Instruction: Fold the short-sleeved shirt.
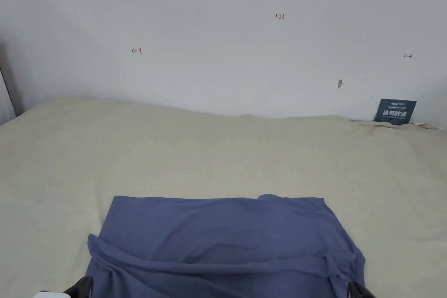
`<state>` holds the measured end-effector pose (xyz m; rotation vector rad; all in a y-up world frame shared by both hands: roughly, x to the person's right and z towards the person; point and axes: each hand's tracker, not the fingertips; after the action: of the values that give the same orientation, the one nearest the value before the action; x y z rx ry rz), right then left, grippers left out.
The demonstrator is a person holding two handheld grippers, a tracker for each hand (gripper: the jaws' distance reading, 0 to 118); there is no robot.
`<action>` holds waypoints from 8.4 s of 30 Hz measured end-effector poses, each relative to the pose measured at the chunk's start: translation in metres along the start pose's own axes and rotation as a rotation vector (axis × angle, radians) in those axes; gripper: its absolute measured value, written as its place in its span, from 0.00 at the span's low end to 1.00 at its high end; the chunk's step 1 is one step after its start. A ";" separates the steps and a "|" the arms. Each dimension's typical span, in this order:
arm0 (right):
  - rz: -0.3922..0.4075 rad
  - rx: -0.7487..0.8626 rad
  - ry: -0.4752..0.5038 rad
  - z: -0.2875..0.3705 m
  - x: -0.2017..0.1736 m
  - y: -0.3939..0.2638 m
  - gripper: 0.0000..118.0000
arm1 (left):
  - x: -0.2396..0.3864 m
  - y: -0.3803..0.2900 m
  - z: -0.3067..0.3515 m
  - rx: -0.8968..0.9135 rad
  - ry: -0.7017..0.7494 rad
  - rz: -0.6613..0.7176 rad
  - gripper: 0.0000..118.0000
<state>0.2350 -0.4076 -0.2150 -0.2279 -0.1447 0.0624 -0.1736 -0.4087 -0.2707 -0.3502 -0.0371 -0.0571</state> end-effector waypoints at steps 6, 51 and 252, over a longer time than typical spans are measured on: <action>0.004 0.005 -0.011 0.008 -0.007 0.004 0.01 | -0.015 0.002 -0.013 -0.036 -0.009 0.058 0.00; -0.085 -0.521 -0.014 -0.125 0.078 -0.036 0.09 | -0.025 0.008 -0.112 -0.567 0.006 0.053 0.01; -0.043 -0.698 0.049 0.021 0.080 -0.088 0.01 | -0.101 -0.089 -0.014 -0.552 -0.150 0.078 0.00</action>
<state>0.3151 -0.4822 -0.1639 -0.9222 -0.1179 -0.0399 -0.2794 -0.4924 -0.2584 -0.9065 -0.1574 0.0381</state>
